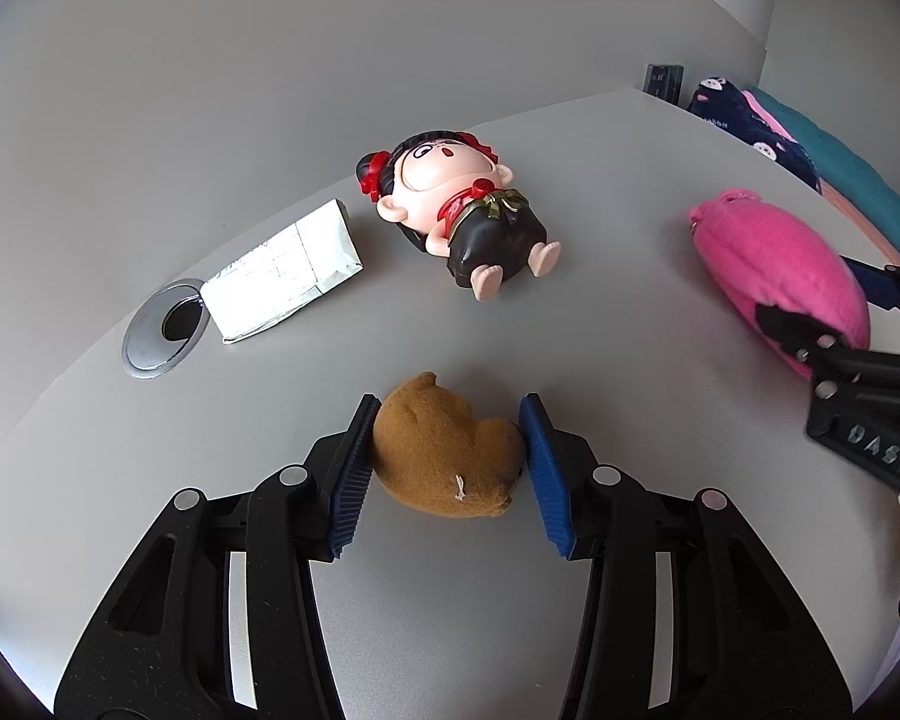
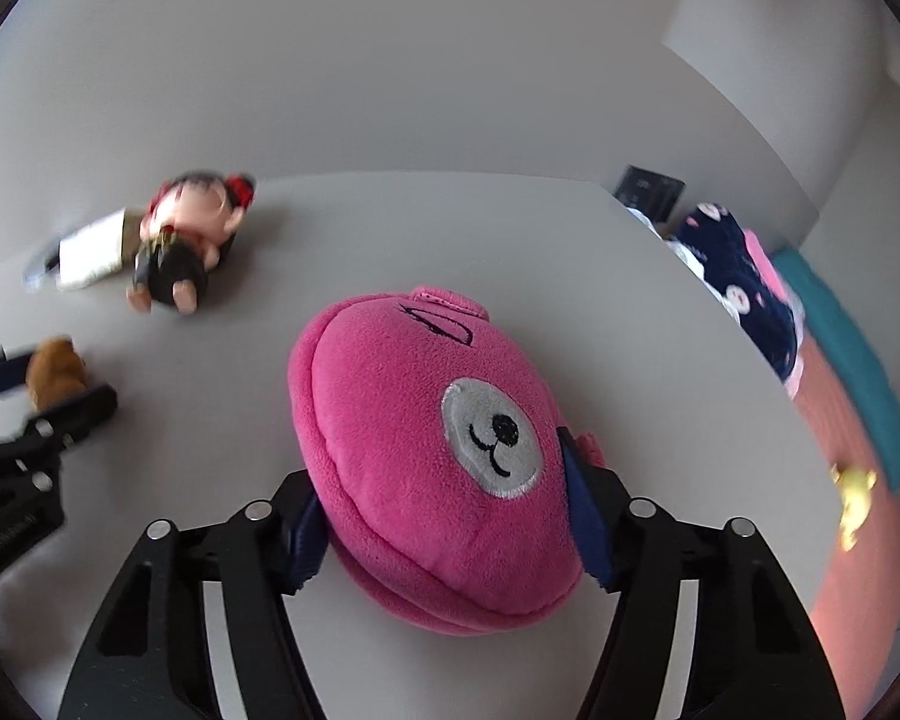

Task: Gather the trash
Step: 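Grasp the brown bear plush with the left tool while the right tool grasps the pink bear purse, then carry the brown bear and pink purse over the trash bin and open both tools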

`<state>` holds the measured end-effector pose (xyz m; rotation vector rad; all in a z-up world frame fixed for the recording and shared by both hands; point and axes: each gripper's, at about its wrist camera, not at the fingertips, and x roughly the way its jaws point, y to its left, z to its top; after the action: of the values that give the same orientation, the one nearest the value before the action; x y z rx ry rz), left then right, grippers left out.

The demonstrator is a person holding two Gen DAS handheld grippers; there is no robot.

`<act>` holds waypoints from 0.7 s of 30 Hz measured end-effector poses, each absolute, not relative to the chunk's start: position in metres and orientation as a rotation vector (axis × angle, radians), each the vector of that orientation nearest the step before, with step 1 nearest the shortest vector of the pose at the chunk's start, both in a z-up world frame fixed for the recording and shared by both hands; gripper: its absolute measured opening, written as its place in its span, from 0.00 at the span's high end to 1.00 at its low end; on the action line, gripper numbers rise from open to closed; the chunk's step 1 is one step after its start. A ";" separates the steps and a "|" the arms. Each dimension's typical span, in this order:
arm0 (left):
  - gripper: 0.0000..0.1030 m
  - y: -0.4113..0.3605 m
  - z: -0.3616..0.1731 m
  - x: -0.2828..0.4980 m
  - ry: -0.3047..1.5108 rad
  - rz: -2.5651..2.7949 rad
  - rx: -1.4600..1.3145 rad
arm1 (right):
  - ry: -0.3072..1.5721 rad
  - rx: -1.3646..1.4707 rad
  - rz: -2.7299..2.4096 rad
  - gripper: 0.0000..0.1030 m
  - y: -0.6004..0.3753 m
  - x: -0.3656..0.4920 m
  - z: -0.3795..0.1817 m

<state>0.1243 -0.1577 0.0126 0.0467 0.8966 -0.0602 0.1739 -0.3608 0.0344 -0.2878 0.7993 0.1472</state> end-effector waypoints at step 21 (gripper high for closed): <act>0.55 -0.222 0.030 0.104 0.835 -0.220 0.160 | 0.731 0.044 0.122 0.35 -0.467 0.081 0.086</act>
<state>0.1042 -0.2220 0.0301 0.1597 0.8352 -0.2203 0.0805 -0.4669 0.0860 0.0444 0.7313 0.1222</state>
